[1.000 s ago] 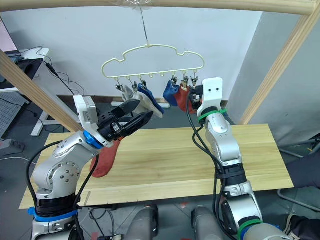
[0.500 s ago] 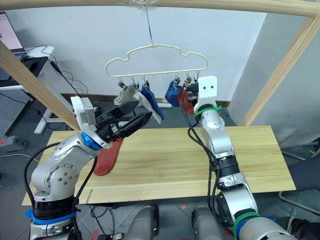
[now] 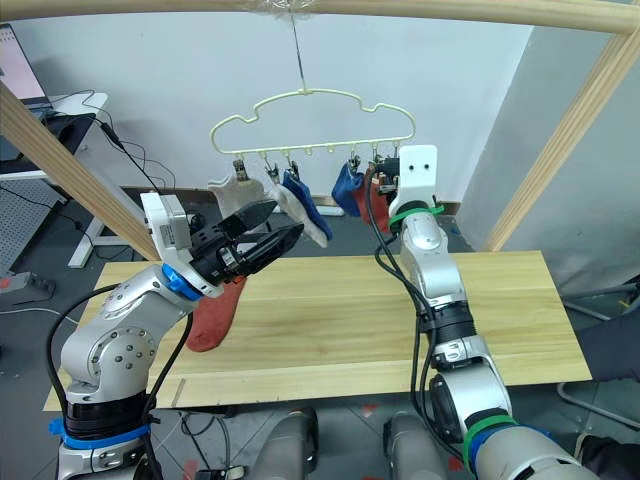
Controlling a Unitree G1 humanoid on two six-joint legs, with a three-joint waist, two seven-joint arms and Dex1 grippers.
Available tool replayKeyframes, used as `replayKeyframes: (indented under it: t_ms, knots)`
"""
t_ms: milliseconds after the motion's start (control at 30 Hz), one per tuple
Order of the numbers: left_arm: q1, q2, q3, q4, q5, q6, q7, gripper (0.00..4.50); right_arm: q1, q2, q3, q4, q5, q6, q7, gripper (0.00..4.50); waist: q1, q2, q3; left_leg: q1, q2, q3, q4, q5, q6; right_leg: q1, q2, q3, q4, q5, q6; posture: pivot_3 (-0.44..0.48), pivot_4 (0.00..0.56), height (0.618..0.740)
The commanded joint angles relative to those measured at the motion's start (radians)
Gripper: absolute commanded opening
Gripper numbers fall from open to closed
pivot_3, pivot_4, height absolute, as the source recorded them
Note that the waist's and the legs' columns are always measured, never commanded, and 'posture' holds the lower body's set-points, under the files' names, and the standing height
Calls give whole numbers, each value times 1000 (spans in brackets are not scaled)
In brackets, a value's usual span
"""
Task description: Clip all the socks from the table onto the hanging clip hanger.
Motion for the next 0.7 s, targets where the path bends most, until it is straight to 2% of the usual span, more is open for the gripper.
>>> replayKeyframes:
  t_ms: [33, 700]
  knots:
    - [-7, 4, 14, -51, -22, -29, 1, 4500, -35, 6, -12, -2, -10, -36, -12, 1952, 0, 0, 0, 0, 0, 0, 0, 0, 0, 0, 0, 0, 0, 0, 0, 114, 221, 740]
    - [-12, 16, 4, -48, -24, -39, -1, 4500, -75, 12, -16, 73, -3, -68, -15, 1952, 1, 0, 0, 0, 0, 0, 1, 0, 0, 0, 0, 0, 1, 0, 0, 121, 224, 740]
